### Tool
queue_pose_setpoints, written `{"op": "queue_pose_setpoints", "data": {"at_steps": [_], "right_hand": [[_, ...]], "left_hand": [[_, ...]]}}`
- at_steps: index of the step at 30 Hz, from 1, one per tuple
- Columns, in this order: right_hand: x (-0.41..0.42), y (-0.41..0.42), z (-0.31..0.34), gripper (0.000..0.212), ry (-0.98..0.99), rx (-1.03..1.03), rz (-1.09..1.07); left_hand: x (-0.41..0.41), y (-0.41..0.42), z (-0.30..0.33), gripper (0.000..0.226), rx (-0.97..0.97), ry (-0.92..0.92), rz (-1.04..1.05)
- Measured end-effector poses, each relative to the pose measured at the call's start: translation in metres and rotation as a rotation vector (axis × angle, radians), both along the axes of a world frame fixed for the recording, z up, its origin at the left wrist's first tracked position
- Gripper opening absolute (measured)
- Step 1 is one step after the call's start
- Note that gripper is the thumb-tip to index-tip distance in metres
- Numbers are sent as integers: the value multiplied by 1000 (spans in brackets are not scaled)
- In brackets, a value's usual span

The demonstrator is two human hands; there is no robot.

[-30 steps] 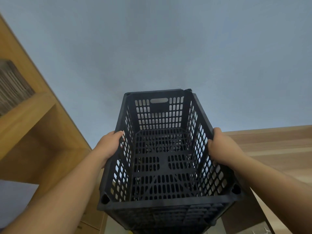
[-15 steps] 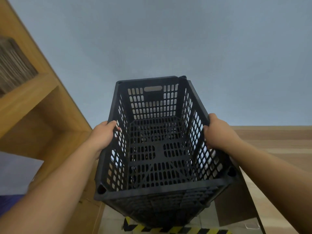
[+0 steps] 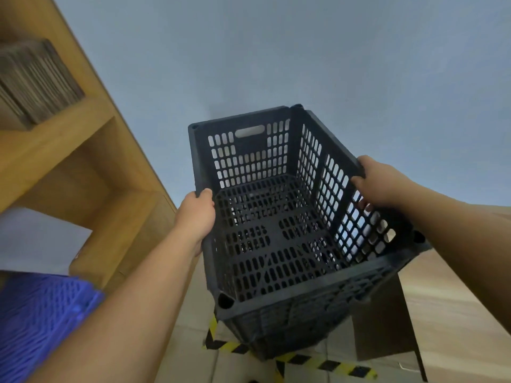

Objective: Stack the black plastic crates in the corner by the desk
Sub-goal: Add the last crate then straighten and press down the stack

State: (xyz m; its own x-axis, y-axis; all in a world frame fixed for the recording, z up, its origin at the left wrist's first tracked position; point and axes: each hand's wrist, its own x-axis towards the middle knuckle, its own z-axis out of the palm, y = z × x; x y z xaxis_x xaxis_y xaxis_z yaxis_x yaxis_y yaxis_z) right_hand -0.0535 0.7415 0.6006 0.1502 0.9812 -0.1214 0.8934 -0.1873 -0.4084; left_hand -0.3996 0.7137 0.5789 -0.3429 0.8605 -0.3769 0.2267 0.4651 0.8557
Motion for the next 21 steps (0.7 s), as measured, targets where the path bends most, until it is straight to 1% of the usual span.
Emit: {"op": "queue_pose_setpoints", "data": {"at_steps": [5, 6, 9, 11, 13, 16, 17, 19, 21], "right_hand": [[-3, -2, 1, 38, -66, -25, -27], [-4, -5, 3, 38, -79, -40, -42], [-13, -19, 11, 43, -142, -101, -126], [-25, -35, 19, 49, -212, -123, -180], [-36, -56, 26, 53, -261, -102, -165], [-48, -92, 25, 57, -255, -29, -173], [-51, -105, 22, 63, -266, 8, -204], [-58, -126, 12, 77, -260, 84, -299], [-67, -144, 3, 86, -118, 137, -430]], "left_hand": [[-2, 3, -3, 79, 14, 68, 5], [0, 1, 0, 79, 10, 90, -3], [3, 2, 13, 67, 25, 181, -81], [-2, 10, 18, 71, 70, 233, -137], [-10, 25, 23, 70, 152, 298, -200], [-22, 58, 33, 52, 226, 402, -310], [-27, 71, 35, 51, 232, 433, -352], [-34, 94, 39, 65, 226, 517, -426], [-38, 114, 42, 73, 205, 606, -479]]}}
